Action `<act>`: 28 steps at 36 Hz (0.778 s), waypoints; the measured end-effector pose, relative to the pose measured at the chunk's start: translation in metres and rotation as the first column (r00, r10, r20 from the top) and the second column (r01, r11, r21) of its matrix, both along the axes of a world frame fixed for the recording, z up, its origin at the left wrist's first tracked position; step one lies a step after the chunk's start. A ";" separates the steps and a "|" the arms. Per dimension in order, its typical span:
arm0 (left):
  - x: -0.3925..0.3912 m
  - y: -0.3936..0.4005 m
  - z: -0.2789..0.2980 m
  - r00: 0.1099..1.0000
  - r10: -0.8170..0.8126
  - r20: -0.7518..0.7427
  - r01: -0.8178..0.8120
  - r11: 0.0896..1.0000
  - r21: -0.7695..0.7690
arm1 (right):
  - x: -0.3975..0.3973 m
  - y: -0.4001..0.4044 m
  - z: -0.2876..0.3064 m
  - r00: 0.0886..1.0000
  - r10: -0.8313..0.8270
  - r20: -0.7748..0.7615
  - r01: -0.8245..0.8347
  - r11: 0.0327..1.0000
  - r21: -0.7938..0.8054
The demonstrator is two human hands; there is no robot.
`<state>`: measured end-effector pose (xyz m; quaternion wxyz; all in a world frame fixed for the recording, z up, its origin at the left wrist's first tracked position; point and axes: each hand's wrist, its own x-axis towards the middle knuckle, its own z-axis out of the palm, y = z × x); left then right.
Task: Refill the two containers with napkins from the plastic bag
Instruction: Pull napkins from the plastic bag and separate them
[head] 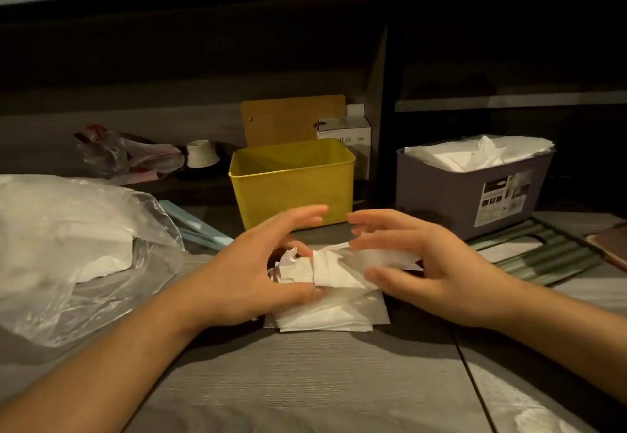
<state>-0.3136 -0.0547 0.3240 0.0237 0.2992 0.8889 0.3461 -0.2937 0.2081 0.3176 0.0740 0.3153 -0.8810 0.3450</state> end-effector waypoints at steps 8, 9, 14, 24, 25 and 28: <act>0.003 0.003 0.001 0.997 -0.028 -0.072 0.026 0.999 -0.027 | -0.001 -0.003 -0.001 0.998 -0.044 -0.037 0.048 0.991 0.125; 0.003 0.003 0.001 0.996 -0.028 -0.080 0.026 0.999 -0.026 | -0.001 -0.003 -0.001 0.997 -0.065 -0.037 0.069 0.991 0.118; 0.006 0.005 0.001 0.995 -0.009 -0.098 0.004 0.999 -0.047 | -0.003 -0.002 -0.002 0.990 -0.125 -0.065 0.131 0.987 0.092; 0.011 0.011 0.005 0.999 -0.026 -0.022 0.025 0.998 -0.063 | -0.009 -0.007 -0.002 0.976 -0.216 -0.020 0.210 0.962 -0.177; 0.011 0.011 0.004 0.999 -0.034 -0.025 0.032 0.997 -0.067 | -0.008 -0.006 0.000 0.982 -0.191 0.008 0.189 0.966 -0.174; 0.010 0.011 0.002 0.997 -0.067 -0.044 0.063 0.994 -0.089 | -0.001 0.001 0.006 0.991 -0.024 0.132 0.042 0.990 -0.138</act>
